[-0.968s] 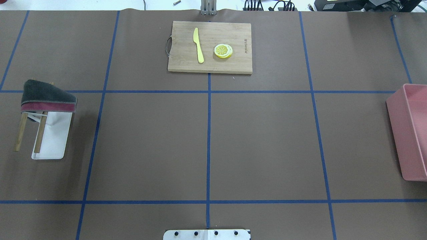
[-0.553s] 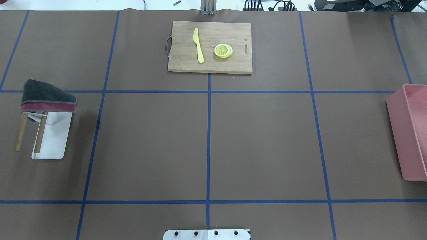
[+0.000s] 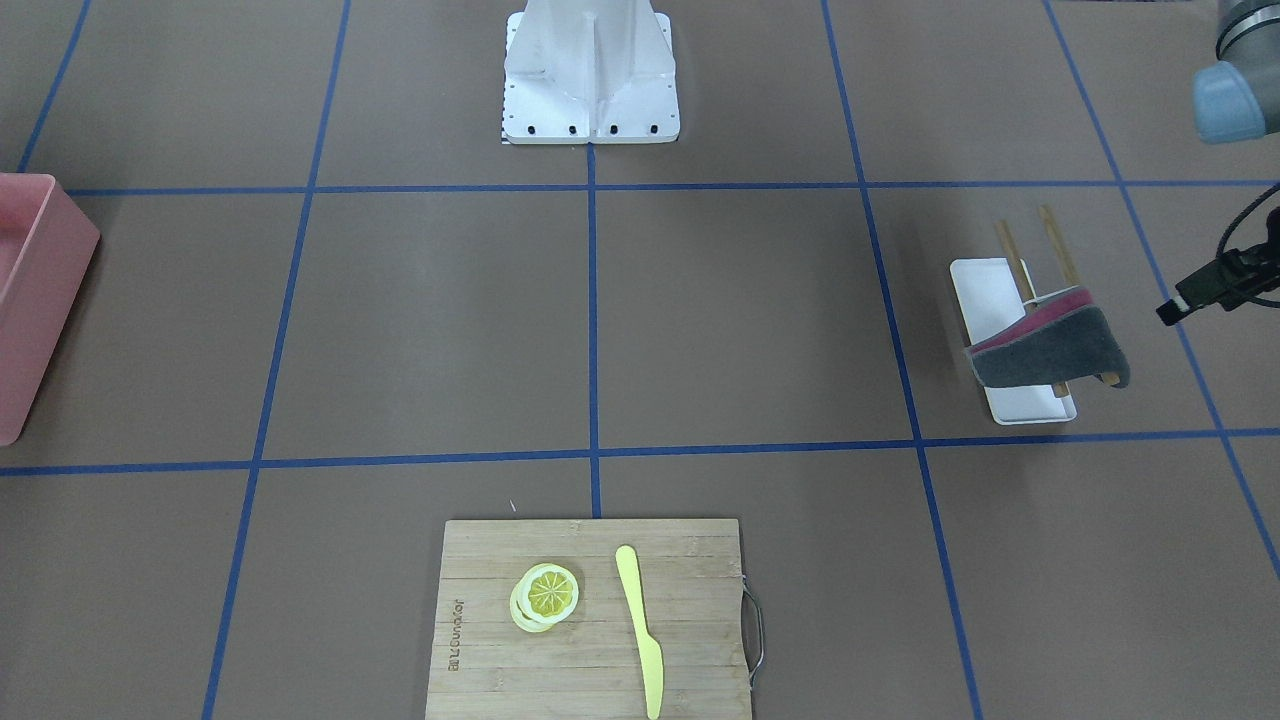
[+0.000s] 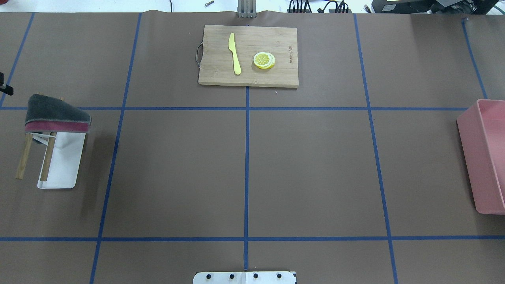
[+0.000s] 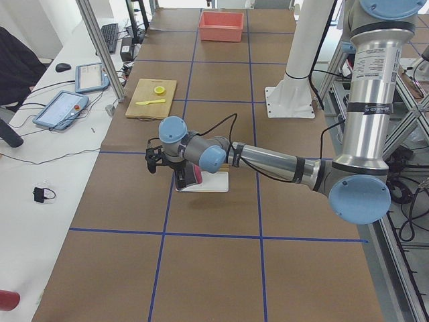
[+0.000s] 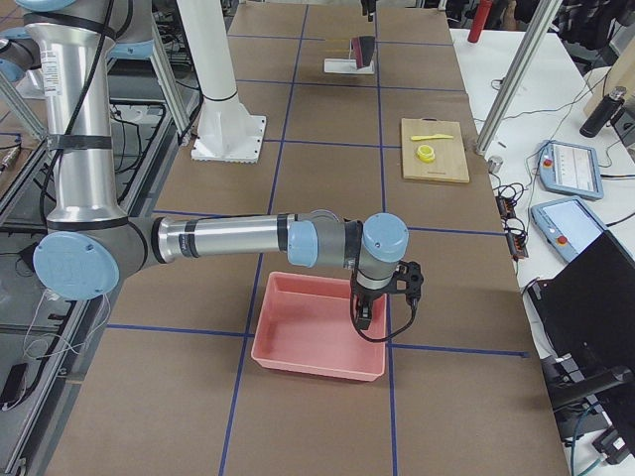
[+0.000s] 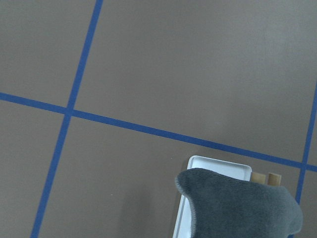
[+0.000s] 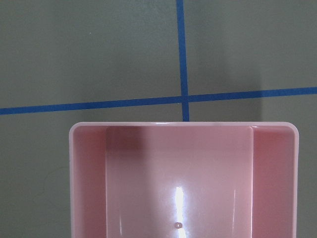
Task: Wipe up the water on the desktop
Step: 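Reach the left gripper down and grasp the grey-pink cloth on the white stand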
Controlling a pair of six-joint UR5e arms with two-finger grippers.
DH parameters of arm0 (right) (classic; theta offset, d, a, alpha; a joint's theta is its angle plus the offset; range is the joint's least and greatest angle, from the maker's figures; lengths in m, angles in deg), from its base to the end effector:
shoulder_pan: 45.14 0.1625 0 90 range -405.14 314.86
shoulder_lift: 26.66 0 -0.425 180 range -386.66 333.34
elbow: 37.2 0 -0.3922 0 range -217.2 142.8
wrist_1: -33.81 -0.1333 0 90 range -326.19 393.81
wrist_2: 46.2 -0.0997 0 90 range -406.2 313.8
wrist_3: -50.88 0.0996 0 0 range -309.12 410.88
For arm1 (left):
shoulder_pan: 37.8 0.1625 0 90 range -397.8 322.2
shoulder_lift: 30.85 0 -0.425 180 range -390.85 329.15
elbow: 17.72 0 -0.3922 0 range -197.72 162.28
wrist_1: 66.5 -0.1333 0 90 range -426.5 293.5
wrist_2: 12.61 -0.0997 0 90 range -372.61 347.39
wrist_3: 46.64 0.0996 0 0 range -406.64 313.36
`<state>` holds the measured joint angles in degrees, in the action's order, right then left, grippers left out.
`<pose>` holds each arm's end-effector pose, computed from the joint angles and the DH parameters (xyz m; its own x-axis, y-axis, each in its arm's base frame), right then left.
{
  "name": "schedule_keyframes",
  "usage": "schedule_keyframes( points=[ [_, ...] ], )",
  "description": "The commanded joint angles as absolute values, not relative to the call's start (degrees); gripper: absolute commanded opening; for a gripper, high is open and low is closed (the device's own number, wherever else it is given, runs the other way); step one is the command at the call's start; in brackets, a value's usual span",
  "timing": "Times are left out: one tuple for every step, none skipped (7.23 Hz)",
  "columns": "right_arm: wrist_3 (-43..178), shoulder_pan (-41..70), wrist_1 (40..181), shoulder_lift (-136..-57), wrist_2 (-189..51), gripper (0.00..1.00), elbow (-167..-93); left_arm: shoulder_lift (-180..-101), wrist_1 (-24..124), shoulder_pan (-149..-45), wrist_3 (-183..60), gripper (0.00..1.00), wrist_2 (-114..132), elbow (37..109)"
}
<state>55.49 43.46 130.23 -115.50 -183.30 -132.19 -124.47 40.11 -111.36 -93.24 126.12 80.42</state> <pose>0.0482 -0.4993 0.6137 0.6804 0.0672 0.7298 -0.0303 0.9975 -0.0636 0.0939 -0.5246 0.5171 0.5462 -0.2496 -0.7996 0.2151 0.9644 -0.1540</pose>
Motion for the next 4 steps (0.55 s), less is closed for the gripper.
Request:
schedule_keyframes(
  points=[
    [55.5,43.3,130.2,-115.5,-183.5,1.0,-132.3,-125.8,41.6,-108.6,-95.7,0.98,125.8,79.8],
    [55.5,43.2,130.3,-115.3,-183.8,1.0,-132.6,-126.2,41.6,-107.3,-95.7,0.97,125.7,79.8],
    [55.5,43.2,130.3,-115.3,-183.8,1.0,-132.6,-126.9,41.6,-105.8,-95.7,0.96,125.7,79.2],
    [55.6,42.9,130.3,-115.3,-183.8,1.0,-132.6,-127.2,41.7,-105.6,-95.6,0.91,125.7,78.6]
  ],
)
